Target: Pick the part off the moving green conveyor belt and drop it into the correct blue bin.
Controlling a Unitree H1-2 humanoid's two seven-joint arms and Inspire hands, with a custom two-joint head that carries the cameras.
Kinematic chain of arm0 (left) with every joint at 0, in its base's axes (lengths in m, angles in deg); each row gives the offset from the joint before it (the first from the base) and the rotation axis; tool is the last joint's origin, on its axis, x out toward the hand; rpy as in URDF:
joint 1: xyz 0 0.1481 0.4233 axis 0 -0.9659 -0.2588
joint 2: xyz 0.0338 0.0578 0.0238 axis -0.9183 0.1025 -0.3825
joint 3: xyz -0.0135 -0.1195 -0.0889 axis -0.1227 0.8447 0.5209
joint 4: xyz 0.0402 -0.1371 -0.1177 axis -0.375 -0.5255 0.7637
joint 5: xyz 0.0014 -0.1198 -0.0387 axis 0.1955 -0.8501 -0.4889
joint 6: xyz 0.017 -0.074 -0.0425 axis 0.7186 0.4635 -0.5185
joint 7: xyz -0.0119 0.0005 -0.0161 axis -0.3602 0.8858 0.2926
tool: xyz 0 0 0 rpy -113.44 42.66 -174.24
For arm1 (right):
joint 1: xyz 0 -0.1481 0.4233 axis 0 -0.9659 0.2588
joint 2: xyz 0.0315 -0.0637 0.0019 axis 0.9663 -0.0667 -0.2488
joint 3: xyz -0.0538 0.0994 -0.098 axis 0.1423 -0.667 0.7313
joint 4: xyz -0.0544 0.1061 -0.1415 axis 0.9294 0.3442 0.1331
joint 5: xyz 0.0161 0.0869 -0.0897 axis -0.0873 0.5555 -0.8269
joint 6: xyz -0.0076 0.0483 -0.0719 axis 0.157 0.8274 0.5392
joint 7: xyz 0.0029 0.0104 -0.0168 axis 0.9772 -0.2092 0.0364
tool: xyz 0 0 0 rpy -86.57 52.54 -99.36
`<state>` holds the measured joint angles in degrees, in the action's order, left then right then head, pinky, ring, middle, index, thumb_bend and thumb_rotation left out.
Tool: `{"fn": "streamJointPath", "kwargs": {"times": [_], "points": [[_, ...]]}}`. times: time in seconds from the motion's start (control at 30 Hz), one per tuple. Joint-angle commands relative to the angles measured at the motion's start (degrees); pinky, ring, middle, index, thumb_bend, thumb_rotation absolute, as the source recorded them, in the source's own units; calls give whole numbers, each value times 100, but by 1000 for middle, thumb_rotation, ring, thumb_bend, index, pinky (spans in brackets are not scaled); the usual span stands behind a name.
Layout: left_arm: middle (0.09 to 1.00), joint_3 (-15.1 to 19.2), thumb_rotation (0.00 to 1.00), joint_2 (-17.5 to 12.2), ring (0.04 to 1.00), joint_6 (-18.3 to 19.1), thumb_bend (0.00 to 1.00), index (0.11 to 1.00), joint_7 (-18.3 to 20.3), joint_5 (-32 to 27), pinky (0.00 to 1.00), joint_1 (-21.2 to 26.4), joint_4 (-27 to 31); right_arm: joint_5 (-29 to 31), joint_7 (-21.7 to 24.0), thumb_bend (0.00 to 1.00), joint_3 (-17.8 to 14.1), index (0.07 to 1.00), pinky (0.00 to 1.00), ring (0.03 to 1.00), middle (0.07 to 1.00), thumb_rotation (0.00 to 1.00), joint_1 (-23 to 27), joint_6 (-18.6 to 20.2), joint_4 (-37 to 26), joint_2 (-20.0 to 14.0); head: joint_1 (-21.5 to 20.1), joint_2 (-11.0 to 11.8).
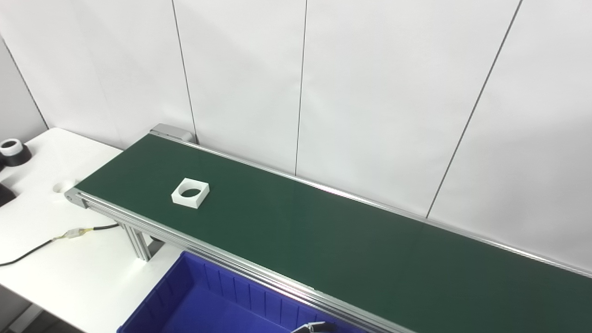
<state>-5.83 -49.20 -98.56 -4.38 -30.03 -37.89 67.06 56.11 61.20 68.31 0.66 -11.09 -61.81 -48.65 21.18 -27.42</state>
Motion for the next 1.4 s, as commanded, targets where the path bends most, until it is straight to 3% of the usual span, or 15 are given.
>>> {"fn": "streamJointPath", "kwargs": {"times": [0.0, 0.83, 1.37], "points": [[659, -72, 0, 50, 609, -150, 885, 716, 27, 10, 573, 39, 155, -23, 24, 515, -4, 867, 663, 763, 823, 24, 32, -244, -161, 2, -19, -16], [667, -61, 0, -5, 614, -94, 860, 724, 40, -7, 576, 33, 169, -72, -63, 543, 31, 829, 633, 733, 794, 29, 37, -244, -92, 51, -364, -13], [667, -50, 0, -82, 616, -153, 820, 719, 147, -145, 573, 17, 135, -22, -43, 606, 112, 807, 623, 719, 777, 25, 21, -244, -158, 122, -1002, -69]]}}
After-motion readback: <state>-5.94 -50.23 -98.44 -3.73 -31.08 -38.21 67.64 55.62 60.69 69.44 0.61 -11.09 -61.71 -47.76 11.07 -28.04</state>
